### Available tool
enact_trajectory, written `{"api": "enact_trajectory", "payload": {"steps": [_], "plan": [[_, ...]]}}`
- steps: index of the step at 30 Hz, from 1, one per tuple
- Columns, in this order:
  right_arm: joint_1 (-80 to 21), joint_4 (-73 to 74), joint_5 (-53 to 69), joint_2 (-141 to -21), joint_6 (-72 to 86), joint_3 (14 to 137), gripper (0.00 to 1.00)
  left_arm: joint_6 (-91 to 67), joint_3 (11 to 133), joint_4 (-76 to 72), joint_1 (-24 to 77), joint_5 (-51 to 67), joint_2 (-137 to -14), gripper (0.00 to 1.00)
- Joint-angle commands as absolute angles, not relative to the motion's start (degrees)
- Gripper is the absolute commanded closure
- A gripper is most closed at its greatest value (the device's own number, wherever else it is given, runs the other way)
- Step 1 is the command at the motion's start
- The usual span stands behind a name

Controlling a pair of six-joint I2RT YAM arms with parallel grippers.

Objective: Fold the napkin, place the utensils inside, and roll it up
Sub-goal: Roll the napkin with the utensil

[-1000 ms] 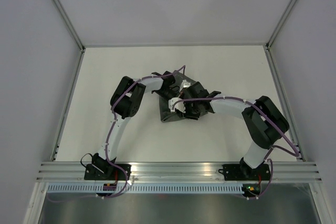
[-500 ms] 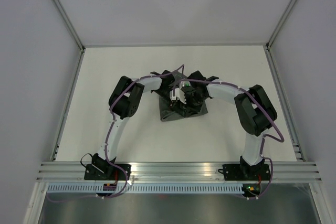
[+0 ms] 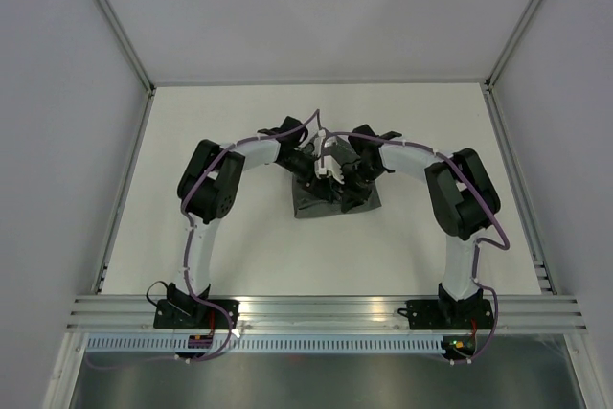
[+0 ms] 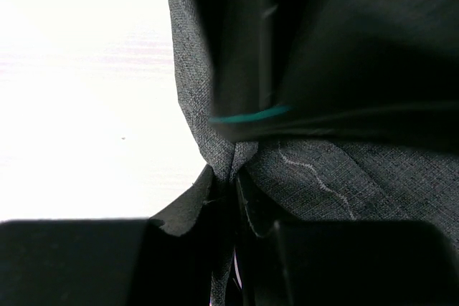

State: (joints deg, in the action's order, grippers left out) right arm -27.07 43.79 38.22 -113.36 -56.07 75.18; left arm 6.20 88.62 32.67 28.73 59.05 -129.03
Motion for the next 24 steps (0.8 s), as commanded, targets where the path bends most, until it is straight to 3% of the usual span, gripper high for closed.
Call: {"api": "enact_trajectory", "payload": {"steps": [1,7,15,24], "plan": [[-26.1,48.6,35.6,-116.6,-58.7,75.0,0.83,-1.7,85.8,21.7,25.2,50.0,-122.6,0.48],[-25.8,51.2,36.0,-119.3,-59.5,77.2,0.83,-8.5,76.1,12.2,21.6,39.2,-114.4,0.47],[-24.3,56.9,37.5,-124.1,-60.9,82.9,0.83,-11.9,57.7,-8.4,22.0,16.6,-91.5,0.45],[-22.9,60.1,38.8,-128.2,-61.4,86.0,0.83,3.7,39.3,-25.1,41.3,-14.0,-76.8,0.41]]}}
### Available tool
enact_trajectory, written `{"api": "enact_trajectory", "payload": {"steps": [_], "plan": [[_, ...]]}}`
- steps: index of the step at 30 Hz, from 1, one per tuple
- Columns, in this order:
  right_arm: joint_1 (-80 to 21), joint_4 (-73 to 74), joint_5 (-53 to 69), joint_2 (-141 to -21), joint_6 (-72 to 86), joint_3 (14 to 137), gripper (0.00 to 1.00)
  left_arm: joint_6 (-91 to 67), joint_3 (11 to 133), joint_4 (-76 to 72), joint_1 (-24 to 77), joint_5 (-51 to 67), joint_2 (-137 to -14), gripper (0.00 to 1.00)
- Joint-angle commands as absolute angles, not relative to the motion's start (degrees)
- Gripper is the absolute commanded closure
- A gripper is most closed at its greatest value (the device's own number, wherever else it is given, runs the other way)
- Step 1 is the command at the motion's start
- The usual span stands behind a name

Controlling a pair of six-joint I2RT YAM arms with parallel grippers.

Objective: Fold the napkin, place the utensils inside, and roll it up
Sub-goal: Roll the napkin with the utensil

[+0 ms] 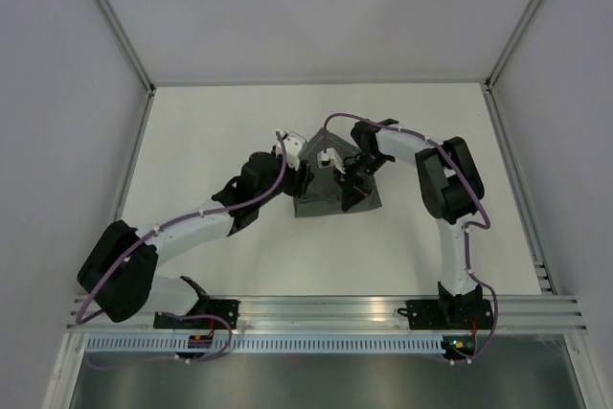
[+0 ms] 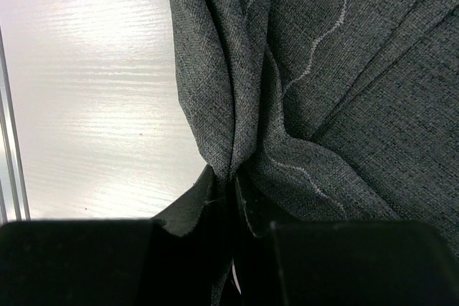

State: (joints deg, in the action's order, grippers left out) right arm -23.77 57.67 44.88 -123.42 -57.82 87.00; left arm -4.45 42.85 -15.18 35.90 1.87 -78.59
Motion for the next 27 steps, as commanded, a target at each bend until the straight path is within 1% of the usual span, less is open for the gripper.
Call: {"api": "enact_trajectory", "payload": {"steps": [1,4,9,15,27], "plan": [[-22.9,60.3,38.8,-128.4,-61.4,86.1,0.83,5.2,37.2,-28.2,45.1,-16.2,-76.6,0.41],[-22.5,61.3,38.8,-129.5,-61.4,87.1,0.83,9.1,34.7,-31.5,50.5,-20.2,-76.9,0.39],[-21.7,63.7,39.5,-131.5,-61.6,89.4,0.83,16.1,34.9,-35.2,57.6,-25.8,-82.9,0.38],[-21.4,64.4,39.2,-132.3,-61.4,90.2,0.83,25.7,41.0,-34.4,66.5,-28.4,-94.6,0.37],[-21.4,65.8,39.1,-133.6,-61.3,91.8,0.83,32.1,45.8,-30.3,66.1,-23.7,-104.1,0.36]]}}
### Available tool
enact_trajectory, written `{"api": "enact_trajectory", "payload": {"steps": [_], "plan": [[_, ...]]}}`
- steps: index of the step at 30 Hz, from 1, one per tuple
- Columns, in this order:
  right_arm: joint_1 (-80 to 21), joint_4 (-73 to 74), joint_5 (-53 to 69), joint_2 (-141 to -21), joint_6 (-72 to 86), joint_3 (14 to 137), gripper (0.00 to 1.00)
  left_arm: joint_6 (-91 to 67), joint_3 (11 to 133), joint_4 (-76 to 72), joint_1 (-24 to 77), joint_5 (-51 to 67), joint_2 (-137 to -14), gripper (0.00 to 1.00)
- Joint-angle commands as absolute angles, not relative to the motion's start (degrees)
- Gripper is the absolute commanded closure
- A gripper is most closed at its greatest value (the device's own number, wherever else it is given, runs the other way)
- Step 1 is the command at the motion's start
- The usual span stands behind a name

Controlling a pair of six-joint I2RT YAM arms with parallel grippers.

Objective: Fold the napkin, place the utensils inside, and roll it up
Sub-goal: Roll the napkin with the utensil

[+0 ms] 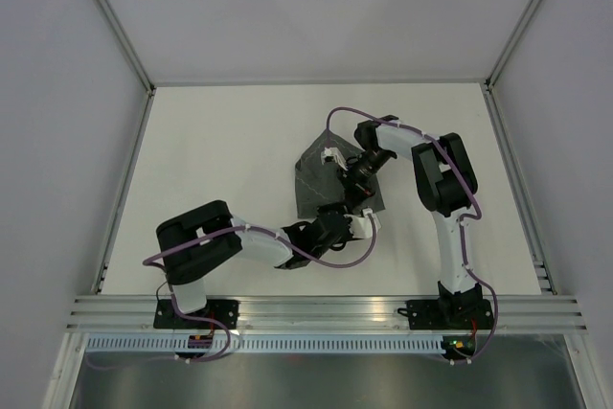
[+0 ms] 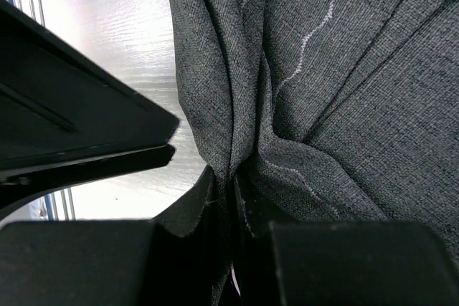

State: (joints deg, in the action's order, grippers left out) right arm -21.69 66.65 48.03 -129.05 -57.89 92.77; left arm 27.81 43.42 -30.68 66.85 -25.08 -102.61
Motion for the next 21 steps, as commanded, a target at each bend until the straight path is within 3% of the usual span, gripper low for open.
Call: {"api": "enact_trajectory", "payload": {"steps": [1,8,11,21], "plan": [[-21.4,65.9,39.1,-133.7,-61.3,91.9,0.83,32.2,46.0,-29.5,65.8,-23.3,-104.7,0.35],[-21.4,66.9,39.1,-134.5,-61.3,92.9,0.83,30.7,47.0,-23.8,63.0,-18.4,-105.1,0.36],[-21.4,67.8,39.3,-134.9,-61.8,93.7,0.83,31.0,47.8,-21.1,62.5,-16.1,-105.9,0.42],[-21.4,69.5,39.4,-136.3,-62.1,95.6,0.83,28.3,50.8,-13.9,61.1,-9.8,-109.7,0.43]]}}
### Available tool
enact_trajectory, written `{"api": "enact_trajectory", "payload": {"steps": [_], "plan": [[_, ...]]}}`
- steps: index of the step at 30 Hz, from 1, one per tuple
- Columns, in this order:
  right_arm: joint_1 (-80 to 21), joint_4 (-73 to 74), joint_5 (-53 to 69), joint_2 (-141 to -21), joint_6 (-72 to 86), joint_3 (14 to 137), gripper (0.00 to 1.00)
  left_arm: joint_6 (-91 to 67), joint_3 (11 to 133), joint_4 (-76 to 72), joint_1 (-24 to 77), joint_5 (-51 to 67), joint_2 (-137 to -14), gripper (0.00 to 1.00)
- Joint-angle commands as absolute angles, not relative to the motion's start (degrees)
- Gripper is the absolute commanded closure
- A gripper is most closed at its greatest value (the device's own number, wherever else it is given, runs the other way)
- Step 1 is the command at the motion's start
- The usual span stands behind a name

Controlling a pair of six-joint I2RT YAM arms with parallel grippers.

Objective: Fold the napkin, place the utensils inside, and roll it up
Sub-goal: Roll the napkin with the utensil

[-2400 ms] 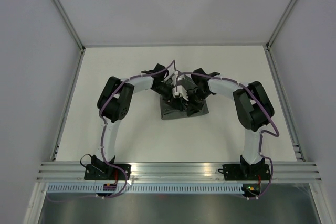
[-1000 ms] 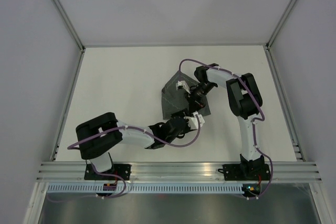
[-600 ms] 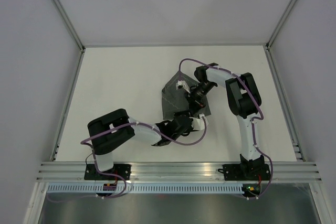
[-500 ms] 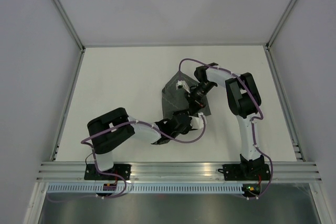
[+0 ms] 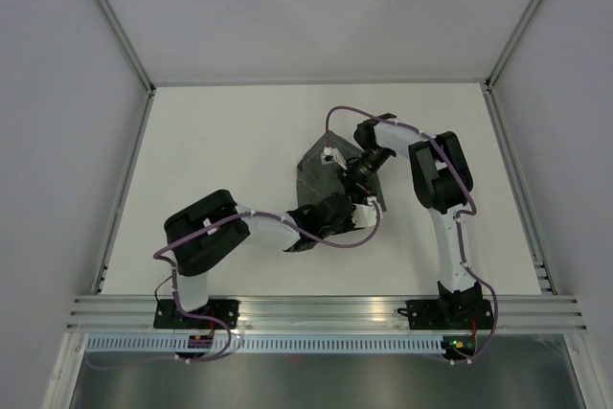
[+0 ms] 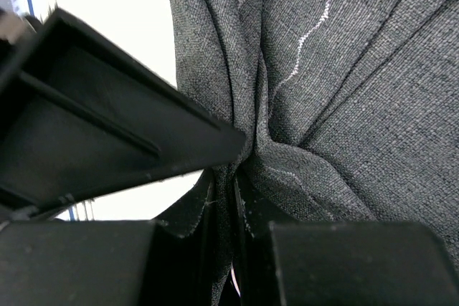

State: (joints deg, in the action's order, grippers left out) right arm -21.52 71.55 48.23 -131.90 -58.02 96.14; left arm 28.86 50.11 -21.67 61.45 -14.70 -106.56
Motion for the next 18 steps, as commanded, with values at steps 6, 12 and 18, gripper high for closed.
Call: {"api": "enact_trajectory", "payload": {"steps": [6,12,18], "plan": [[-21.2,70.3,39.6,-136.9,-62.2,96.4,0.83,27.1,53.1,-9.2,59.9,-6.3,-113.0,0.55],[-21.4,70.9,39.6,-137.3,-62.4,97.0,0.83,25.8,55.5,-5.6,59.0,-3.3,-114.6,0.7],[-21.3,72.2,39.8,-137.4,-63.1,97.7,0.8,24.6,58.0,-0.6,57.4,2.7,-115.7,0.85]]}}
